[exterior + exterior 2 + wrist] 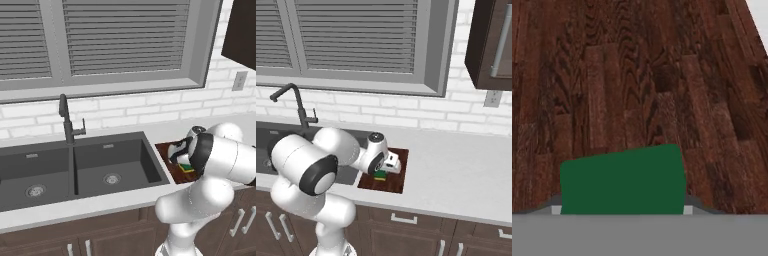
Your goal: Pick up the sponge from the counter and clean the cutting board by briefly scrubbing or pressing down on the cutting board. Once finished, release the sponge.
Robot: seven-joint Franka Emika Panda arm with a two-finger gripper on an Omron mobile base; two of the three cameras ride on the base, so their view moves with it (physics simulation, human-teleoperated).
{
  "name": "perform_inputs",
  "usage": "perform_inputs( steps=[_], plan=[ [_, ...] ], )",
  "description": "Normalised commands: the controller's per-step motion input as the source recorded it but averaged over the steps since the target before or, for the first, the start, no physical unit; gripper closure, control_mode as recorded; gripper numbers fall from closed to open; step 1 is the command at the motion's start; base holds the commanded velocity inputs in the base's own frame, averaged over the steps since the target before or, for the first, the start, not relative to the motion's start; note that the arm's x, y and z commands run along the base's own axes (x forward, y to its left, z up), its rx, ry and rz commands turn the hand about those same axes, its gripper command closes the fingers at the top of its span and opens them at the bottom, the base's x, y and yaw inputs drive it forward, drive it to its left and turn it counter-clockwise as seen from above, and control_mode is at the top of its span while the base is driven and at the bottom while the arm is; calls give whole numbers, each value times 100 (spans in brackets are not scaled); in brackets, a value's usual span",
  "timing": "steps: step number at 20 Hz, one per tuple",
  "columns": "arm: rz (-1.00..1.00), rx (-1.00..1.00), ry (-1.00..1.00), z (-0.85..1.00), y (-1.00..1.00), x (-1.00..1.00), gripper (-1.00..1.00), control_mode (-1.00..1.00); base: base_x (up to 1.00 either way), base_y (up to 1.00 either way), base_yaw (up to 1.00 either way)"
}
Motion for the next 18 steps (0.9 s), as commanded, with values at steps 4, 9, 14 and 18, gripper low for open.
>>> perform_inputs(
  steps=[4, 9, 14, 18],
  plan=[
    [0, 0, -1, 0, 0, 53, 100, -100, 0, 0, 0],
    [0, 0, 0, 0, 0, 55, 100, -100, 0, 0, 0],
    [0, 0, 0, 0, 0, 64, 100, -100, 0, 0, 0],
    [0, 0, 0, 0, 0, 58, 100, -100, 0, 0, 0]
  ],
)
